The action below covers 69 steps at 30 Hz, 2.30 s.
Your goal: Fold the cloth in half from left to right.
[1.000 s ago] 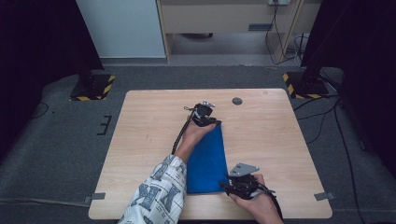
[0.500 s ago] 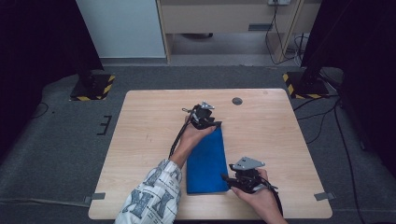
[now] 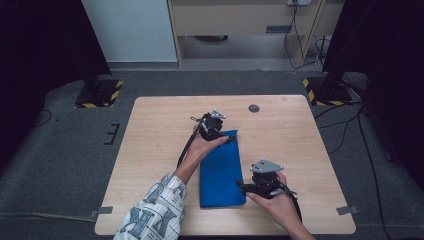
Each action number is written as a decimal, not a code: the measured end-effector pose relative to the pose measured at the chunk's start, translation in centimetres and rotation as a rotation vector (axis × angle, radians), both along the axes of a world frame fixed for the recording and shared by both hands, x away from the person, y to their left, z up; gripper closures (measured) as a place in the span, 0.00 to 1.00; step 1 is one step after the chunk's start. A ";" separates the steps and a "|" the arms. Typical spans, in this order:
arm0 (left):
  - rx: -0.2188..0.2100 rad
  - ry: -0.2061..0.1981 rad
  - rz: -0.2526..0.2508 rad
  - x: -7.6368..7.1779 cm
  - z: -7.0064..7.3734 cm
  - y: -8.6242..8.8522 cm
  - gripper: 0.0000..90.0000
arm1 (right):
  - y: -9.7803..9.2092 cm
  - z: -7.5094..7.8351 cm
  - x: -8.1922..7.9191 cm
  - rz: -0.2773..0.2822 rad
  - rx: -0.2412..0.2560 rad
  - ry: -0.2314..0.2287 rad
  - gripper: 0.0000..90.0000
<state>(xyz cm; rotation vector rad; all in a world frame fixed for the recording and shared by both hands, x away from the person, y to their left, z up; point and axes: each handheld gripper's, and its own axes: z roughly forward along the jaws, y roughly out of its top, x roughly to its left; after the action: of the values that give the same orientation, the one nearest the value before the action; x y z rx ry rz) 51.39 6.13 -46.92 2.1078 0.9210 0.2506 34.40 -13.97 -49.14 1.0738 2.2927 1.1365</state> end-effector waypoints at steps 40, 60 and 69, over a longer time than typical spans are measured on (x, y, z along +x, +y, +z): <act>0.026 -0.094 0.054 -1.9 0.2 5.5 0.13 | 0.5 0.5 9.6 -0.009 -0.098 0.024 0.21; 0.061 -0.115 0.121 -1.4 0.0 7.7 0.13 | 1.6 1.6 13.2 -0.024 -0.134 0.022 0.25; 0.081 -0.097 0.145 -0.8 -0.2 8.0 0.13 | 1.7 1.0 16.0 -0.039 -0.117 0.058 0.29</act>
<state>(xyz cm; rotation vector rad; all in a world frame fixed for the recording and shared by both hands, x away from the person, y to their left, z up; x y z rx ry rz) 50.63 14.17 -47.16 2.0845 1.0212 0.4676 50.41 -12.32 -48.10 1.1148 2.3399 0.9557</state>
